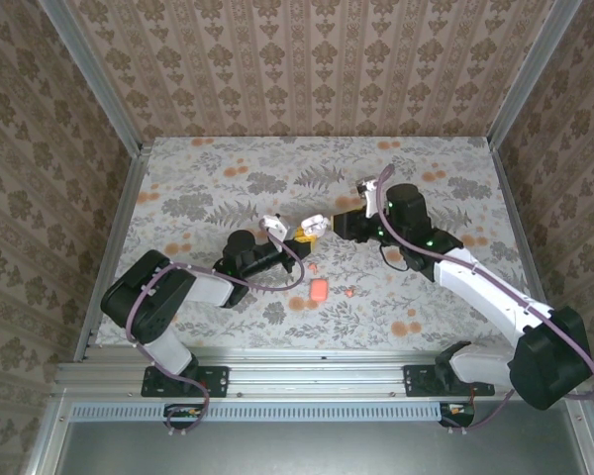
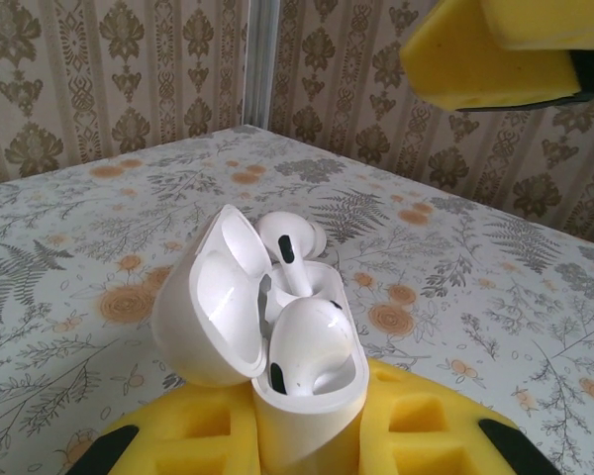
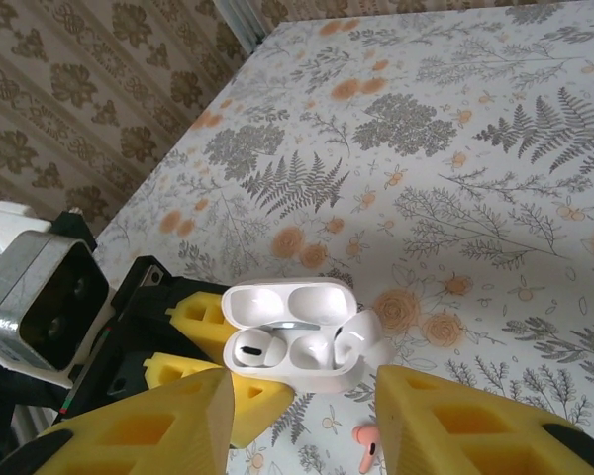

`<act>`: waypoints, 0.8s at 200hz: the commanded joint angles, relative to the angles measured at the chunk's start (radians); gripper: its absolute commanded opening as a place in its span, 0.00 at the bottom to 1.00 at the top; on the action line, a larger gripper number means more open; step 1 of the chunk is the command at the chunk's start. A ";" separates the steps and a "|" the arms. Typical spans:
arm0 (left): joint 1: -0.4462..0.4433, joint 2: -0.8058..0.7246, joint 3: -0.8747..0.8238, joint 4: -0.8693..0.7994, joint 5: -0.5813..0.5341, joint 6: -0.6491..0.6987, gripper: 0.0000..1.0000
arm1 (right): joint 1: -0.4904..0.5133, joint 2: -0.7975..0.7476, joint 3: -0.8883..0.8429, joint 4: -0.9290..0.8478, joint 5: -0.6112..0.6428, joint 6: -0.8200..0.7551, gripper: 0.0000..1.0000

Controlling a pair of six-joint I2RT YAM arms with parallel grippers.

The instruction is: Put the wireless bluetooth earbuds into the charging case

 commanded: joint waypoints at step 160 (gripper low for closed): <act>-0.002 -0.146 -0.022 0.017 0.322 0.202 0.06 | -0.154 -0.228 -0.218 0.082 -0.363 -0.542 0.85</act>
